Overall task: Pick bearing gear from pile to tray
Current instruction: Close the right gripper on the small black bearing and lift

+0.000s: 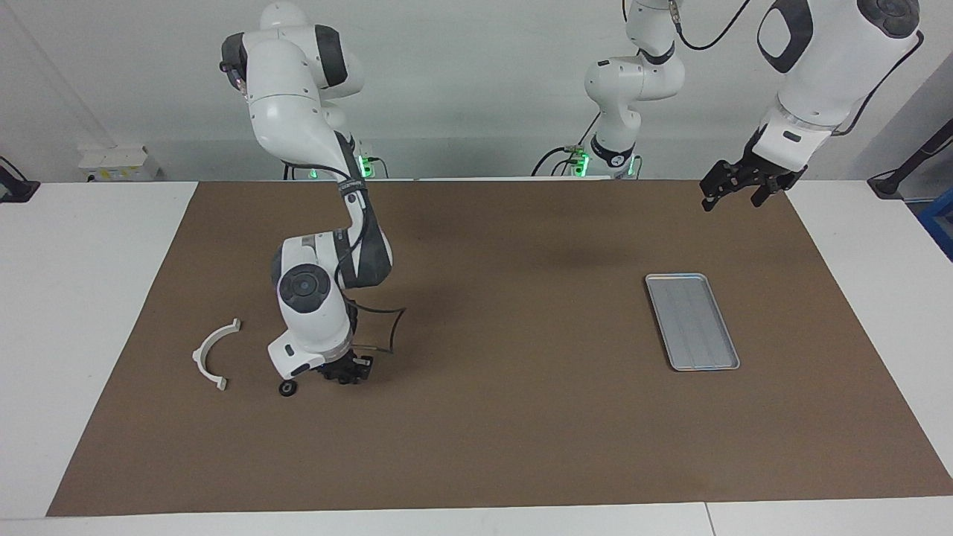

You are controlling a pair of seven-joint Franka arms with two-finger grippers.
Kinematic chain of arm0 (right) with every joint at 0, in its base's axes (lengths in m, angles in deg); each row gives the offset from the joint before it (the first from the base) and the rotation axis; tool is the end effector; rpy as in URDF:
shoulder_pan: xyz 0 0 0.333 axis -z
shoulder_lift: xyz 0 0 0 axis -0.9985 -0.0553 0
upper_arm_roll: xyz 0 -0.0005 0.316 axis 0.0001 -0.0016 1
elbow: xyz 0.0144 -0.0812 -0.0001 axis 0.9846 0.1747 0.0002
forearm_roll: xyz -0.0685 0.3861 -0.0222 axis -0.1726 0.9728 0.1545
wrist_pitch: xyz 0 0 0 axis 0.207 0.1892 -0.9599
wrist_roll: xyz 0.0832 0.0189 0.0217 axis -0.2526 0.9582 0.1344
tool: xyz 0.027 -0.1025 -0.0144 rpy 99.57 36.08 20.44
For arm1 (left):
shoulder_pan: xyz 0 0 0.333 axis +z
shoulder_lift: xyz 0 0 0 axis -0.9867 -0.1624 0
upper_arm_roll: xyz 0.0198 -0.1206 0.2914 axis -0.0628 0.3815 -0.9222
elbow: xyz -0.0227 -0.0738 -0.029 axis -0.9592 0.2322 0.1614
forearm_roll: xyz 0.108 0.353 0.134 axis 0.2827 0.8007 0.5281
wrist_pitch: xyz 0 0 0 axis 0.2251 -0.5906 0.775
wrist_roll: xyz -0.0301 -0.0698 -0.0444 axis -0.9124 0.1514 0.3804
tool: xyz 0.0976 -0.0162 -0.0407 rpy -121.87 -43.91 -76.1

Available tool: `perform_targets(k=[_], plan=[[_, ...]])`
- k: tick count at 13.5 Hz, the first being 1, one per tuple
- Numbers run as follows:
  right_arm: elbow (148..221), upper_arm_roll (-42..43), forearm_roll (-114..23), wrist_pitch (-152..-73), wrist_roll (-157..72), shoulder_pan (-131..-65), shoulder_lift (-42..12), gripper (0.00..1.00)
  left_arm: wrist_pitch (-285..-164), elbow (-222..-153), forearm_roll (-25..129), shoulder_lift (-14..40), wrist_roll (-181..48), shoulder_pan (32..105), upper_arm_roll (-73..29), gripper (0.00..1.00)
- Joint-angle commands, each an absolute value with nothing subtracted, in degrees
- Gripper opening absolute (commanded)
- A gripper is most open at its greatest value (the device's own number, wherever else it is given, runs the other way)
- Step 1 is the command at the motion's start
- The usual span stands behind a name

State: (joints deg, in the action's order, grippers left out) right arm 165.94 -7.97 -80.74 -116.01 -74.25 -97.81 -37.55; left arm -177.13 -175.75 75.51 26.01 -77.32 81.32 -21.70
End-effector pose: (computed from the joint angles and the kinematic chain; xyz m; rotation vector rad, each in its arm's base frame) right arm 0.7016 0.1211 0.2878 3.0456 -0.2923 -0.0061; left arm 0.5346 -0.0246 0.5971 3.1230 0.0572 -0.0882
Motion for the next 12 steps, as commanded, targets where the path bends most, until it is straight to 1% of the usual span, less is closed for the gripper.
perform_targets(k=[1, 2, 6, 8, 10, 12], plan=[[166.19, -7.77, -80.97, -117.11, -75.89, -97.12, -38.05, 0.11, -177.64, -176.59, 75.41, 26.88, -77.43, 80.83, -22.12, 1.00], [166.28, -7.77, -80.88, -117.37, -75.89, -97.12, -38.05, 0.00, -177.64, -176.59, 75.41, 26.88, -77.43, 80.83, -22.12, 1.00], [166.28, -7.86, -81.05, -117.11, -75.81, -96.94, -38.05, 0.00, -177.64, -176.59, 75.41, 26.88, -77.43, 80.83, -22.12, 1.00], [165.85, -7.86, -81.75, -114.92, -75.20, -96.85, -37.27, 0.00, -177.64, -176.59, 75.41, 26.88, -77.43, 80.83, -22.12, 1.00], [163.66, -7.86, -82.02, -108.00, -73.10, -96.68, -34.82, 0.00, -177.64, -176.59, 75.41, 26.88, -77.43, 80.83, -22.12, 1.00], [160.85, -7.86, -81.93, -99.66, -70.45, -97.20, -30.78, 0.00, -177.64, -176.68, 75.41, 26.88, -77.43, 80.83, -22.12, 1.00]])
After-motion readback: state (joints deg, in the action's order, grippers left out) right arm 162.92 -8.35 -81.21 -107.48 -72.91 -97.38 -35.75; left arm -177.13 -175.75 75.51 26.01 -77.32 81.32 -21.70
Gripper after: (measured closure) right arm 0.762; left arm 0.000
